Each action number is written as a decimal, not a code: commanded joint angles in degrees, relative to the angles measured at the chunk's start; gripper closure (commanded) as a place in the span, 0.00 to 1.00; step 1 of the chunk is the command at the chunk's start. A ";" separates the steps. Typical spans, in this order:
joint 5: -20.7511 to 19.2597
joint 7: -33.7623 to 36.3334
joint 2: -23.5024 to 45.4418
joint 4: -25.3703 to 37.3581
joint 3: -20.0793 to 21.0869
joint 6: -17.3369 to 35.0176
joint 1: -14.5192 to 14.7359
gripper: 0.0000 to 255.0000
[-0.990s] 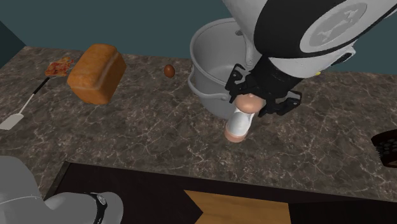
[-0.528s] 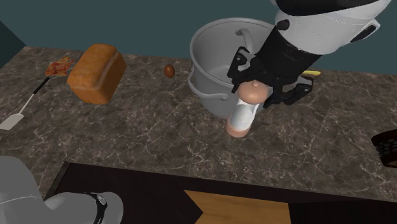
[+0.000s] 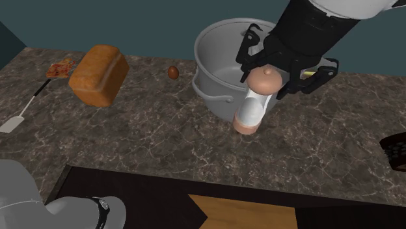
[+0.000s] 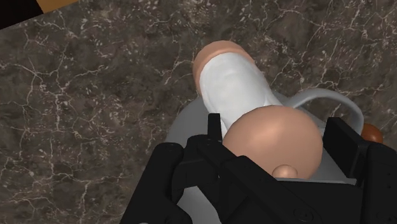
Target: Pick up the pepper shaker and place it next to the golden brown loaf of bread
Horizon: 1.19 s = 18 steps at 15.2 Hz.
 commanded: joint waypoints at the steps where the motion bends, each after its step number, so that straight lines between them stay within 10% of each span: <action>1: 0.08 0.12 0.30 1.89 -0.05 -1.61 -0.01 1.00; 14: 0.91 0.77 2.75 14.39 -0.45 -11.80 -0.19 1.00; 18: -0.60 6.41 -4.53 6.36 2.93 -9.92 2.10 1.00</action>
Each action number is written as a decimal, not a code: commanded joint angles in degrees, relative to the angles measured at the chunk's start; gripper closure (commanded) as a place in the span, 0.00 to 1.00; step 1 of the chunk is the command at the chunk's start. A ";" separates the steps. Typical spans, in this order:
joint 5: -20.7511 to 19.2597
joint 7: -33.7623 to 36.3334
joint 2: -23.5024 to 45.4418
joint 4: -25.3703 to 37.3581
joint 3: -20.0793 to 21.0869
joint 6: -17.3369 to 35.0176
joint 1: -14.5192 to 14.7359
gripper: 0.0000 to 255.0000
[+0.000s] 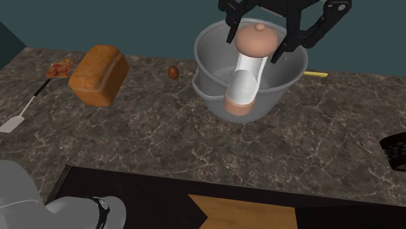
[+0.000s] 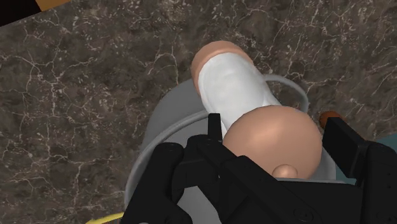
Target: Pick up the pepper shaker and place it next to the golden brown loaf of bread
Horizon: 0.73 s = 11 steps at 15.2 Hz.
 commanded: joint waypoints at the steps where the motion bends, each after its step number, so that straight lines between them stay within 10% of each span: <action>1: -0.55 2.81 -3.47 -4.02 1.75 1.07 0.99 1.00; 11: 0.64 16.45 -16.52 -17.20 11.41 3.17 4.81 1.00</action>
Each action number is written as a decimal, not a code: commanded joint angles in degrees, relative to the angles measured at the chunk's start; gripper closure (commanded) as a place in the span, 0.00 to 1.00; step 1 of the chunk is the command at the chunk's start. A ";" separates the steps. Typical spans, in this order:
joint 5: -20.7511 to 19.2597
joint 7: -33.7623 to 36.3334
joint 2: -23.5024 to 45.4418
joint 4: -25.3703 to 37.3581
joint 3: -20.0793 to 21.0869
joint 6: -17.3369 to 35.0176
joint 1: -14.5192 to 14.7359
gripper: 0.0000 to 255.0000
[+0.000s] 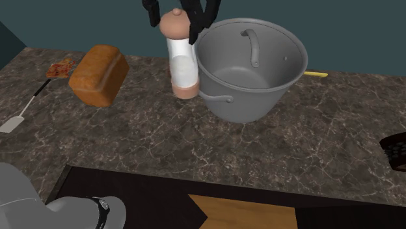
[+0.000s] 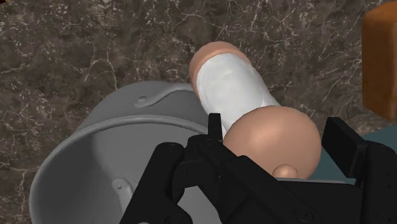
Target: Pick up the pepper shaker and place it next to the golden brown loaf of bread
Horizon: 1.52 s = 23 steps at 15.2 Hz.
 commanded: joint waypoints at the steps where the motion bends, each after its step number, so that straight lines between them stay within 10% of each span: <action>1: 0.65 2.94 -2.68 -2.39 2.12 0.14 0.77 1.00; 23: 12.46 32.93 -9.66 -6.88 26.58 4.18 9.21 1.00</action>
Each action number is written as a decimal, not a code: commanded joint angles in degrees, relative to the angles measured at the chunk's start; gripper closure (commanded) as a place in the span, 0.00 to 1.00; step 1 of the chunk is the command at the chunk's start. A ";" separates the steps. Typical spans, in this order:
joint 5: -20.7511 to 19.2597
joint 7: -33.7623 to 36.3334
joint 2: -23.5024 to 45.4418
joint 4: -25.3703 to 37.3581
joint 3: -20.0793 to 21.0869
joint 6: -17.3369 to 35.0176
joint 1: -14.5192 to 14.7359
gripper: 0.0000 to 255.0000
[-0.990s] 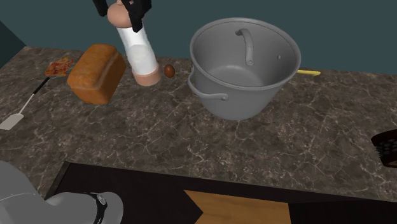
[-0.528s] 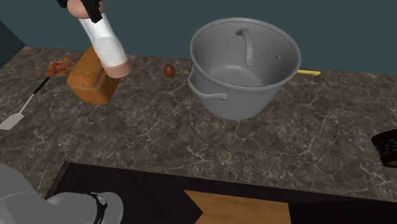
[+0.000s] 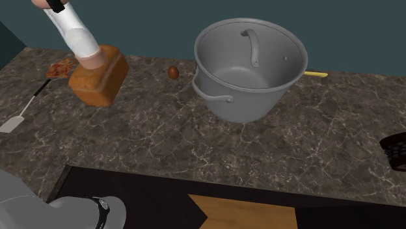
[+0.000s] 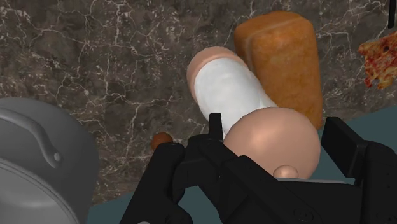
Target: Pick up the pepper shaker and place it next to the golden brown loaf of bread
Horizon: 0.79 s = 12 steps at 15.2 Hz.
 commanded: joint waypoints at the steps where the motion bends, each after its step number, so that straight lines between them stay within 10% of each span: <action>1: 1.14 3.28 0.55 0.48 2.86 1.05 0.76 1.00; 12: 2.10 19.93 9.53 10.17 18.01 5.11 2.21 1.00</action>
